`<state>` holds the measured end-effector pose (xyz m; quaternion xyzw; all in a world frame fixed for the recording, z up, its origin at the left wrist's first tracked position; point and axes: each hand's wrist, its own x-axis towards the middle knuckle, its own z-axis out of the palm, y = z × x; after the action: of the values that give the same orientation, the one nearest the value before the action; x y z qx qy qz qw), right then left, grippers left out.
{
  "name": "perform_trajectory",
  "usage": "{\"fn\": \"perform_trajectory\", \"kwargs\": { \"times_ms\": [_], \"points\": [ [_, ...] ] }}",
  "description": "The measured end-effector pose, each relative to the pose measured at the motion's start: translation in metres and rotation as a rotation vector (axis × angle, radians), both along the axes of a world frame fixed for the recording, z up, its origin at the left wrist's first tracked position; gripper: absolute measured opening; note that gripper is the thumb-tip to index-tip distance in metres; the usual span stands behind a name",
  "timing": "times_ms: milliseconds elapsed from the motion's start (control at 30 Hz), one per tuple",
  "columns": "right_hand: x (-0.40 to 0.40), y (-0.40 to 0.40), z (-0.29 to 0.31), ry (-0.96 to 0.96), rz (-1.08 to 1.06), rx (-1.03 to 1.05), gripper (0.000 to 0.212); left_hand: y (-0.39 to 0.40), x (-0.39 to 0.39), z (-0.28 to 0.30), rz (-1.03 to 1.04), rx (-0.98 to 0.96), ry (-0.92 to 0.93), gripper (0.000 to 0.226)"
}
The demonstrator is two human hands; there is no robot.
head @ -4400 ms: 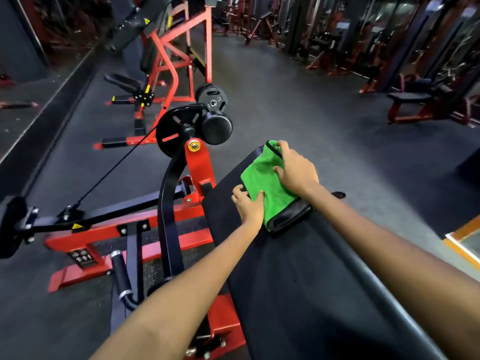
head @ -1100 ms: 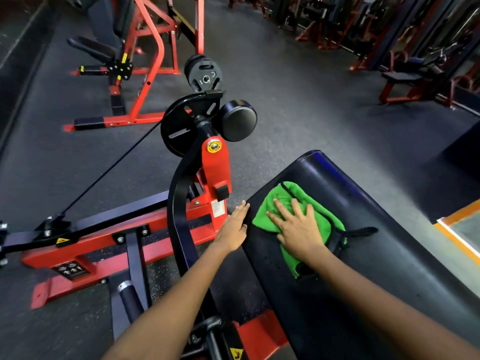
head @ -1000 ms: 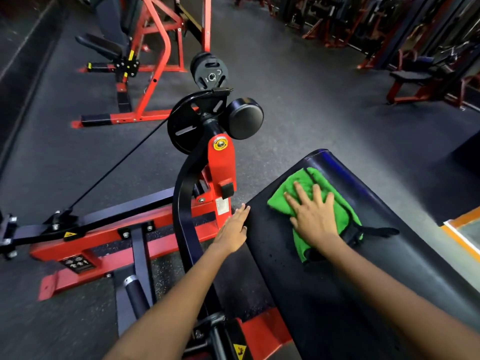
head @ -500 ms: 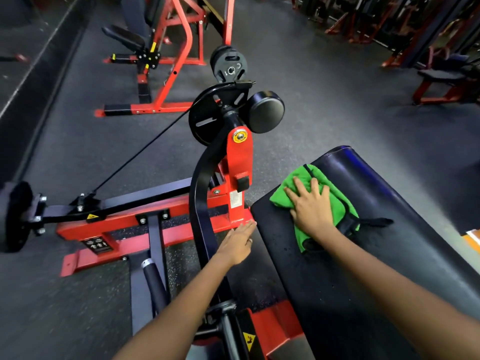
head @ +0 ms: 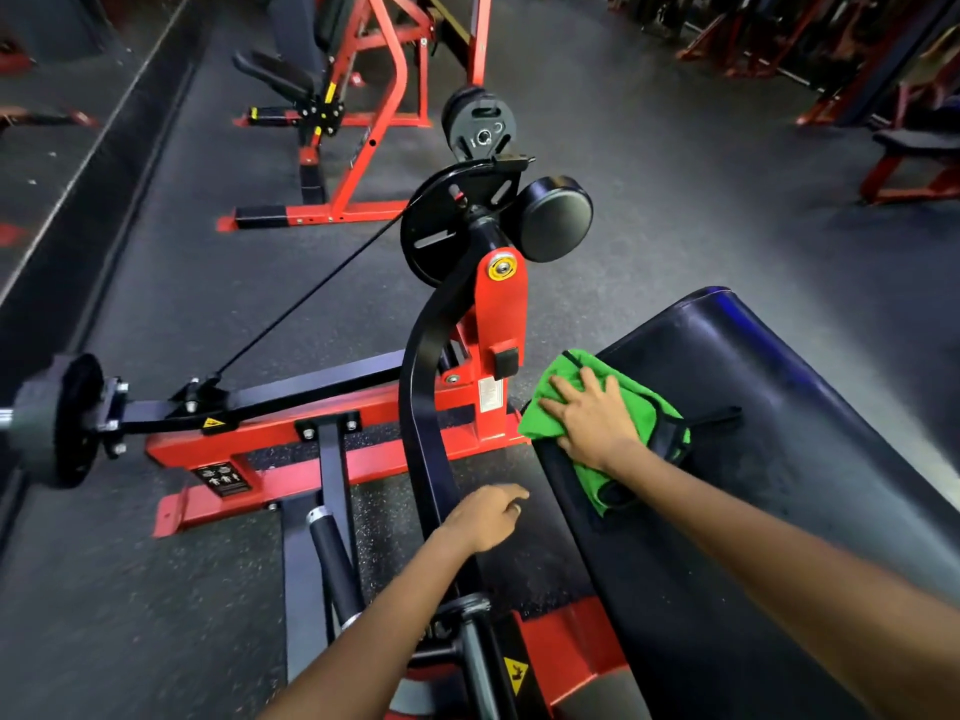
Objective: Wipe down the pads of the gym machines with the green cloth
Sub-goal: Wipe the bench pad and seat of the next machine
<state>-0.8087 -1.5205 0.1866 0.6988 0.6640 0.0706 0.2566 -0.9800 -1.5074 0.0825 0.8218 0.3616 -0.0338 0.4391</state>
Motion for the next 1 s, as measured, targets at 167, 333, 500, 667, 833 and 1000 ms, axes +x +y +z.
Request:
{"fn": "perform_trajectory", "kwargs": {
  "times_ms": [167, 333, 500, 667, 833, 1000],
  "points": [
    [-0.031, -0.004, -0.025, -0.004, -0.011, -0.030, 0.052, 0.007, 0.012, 0.012, 0.094, 0.034, -0.006, 0.048],
    [-0.021, -0.046, -0.015, 0.019, 0.056, -0.113, 0.055, 0.008, 0.020, 0.026, 0.025, 0.187, 0.046, 0.015],
    [0.006, -0.039, 0.013, 0.019, -0.149, 0.102, 0.059, 0.018, 0.031, 0.023, -0.026, 0.234, 0.024, 0.096],
    [-0.026, -0.047, -0.007, 0.053, -0.148, 0.032, 0.062, 0.020, 0.039, 0.020, -0.198, 0.247, 0.047, 0.128],
    [-0.015, -0.085, 0.001, 0.041, 0.073, -0.180, 0.056, 0.036, 0.030, 0.024, -0.280, 0.129, 0.077, 0.133],
    [-0.009, -0.064, 0.011, -0.004, -0.105, -0.011, 0.057, 0.038, 0.034, 0.029, -0.310, 0.169, 0.188, 0.118]
  ]
}}
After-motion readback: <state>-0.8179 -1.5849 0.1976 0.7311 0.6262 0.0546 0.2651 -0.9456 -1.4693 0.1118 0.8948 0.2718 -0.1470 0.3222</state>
